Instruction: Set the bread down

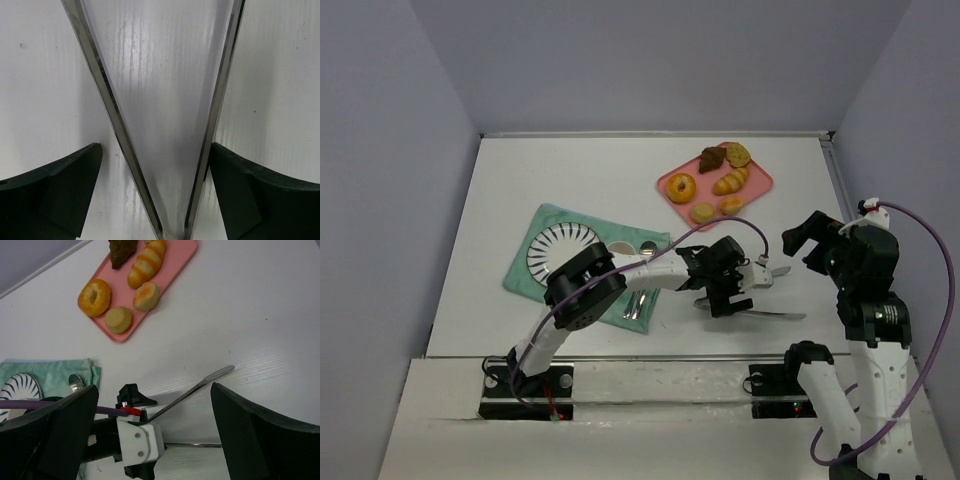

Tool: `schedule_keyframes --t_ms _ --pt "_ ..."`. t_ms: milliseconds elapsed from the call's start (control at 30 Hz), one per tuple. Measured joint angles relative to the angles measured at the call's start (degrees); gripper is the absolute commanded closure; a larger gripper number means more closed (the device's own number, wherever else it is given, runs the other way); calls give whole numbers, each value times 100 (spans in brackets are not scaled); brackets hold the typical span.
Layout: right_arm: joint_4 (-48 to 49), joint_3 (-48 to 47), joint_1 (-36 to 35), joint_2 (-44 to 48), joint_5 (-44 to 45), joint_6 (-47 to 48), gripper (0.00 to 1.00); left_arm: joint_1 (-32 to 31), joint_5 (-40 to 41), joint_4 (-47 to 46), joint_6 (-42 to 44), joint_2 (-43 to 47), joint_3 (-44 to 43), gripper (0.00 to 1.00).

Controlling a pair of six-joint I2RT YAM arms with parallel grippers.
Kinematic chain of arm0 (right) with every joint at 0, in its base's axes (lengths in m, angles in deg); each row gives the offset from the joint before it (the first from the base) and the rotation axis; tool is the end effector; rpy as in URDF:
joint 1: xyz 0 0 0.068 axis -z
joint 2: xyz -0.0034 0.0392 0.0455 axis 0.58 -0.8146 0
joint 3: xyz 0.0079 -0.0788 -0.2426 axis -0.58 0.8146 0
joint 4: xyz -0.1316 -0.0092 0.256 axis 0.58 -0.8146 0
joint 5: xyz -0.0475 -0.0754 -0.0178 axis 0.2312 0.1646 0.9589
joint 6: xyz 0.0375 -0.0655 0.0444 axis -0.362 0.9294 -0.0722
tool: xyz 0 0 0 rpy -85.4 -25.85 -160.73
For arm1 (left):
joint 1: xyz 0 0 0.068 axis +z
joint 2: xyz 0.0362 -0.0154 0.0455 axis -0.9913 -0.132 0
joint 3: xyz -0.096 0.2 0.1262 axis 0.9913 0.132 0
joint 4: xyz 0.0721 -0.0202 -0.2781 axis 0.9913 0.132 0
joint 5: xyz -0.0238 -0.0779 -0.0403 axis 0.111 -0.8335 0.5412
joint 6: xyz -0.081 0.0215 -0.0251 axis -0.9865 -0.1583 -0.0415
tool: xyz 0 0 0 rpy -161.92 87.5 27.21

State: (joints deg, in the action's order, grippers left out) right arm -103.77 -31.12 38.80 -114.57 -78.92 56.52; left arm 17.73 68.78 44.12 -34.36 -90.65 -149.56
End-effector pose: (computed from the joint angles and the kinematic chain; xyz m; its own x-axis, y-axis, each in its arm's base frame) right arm 0.1958 -0.0064 0.3302 -0.3681 0.4206 -0.8292 0.1600 0.9072 0.3891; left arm 0.1963 -0.4723 0.1051 0.0922 0.6387 -0.7639 0.9956 -0.0482 0.0799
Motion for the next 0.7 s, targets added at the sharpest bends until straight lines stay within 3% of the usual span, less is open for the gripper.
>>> schedule_keyframes --t_ms 233,367,400,500,700 --pt "2 0 0 7 2 0 0 -9 -245 0 120 -234 -321 1" --pt "2 0 0 7 7 0 0 -9 -302 26 179 -367 -511 8" --pt "2 0 0 7 15 0 0 -9 -308 31 188 -387 -538 13" --pt "2 0 0 11 31 0 0 -7 -297 48 201 -398 -564 41" --pt "2 0 0 120 114 -7 0 -9 -186 -11 94 -385 -535 63"
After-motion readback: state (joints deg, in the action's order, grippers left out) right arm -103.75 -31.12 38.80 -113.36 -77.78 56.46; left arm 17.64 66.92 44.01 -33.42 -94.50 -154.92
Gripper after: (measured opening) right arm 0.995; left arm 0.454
